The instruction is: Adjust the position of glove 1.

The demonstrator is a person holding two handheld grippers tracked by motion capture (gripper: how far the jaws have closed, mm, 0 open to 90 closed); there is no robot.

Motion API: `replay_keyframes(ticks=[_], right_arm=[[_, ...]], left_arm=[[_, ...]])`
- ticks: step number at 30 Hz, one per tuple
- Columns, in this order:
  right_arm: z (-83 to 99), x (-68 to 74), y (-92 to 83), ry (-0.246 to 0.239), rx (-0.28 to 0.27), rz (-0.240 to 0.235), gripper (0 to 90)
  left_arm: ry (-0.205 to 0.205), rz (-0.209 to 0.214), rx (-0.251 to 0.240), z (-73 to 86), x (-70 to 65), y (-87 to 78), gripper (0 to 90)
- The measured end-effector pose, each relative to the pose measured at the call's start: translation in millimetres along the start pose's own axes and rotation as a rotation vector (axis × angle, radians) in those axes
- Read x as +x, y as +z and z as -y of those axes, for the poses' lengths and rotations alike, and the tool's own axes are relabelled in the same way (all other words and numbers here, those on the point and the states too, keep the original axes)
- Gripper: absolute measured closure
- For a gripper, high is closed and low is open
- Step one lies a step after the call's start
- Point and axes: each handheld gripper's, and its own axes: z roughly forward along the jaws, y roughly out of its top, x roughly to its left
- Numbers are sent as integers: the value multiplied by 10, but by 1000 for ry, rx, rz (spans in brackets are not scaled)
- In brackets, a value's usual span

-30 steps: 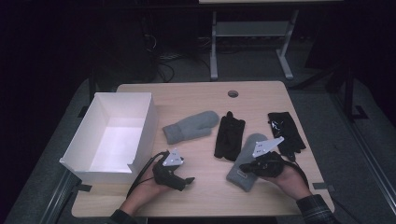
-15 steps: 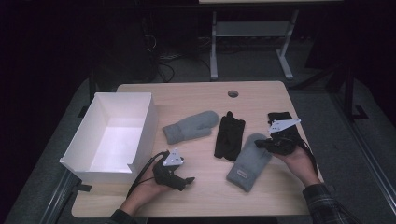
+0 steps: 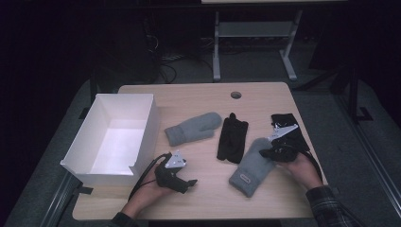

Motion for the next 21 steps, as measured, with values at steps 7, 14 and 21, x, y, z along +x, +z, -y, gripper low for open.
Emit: replay_keyframes(ticks=[7,14,21], right_arm=[[50,197,-96,-8,23,-25,900],[-10,439,-48,-62,40,-63,900],[-15,437,-20,-63,39,-72,900]], left_arm=[[-1,-1,-5,2,-1,4,128],[-8,-10,33,-31,-26,-12,129],[-47,105,-7,-194,-155,-147,626]])
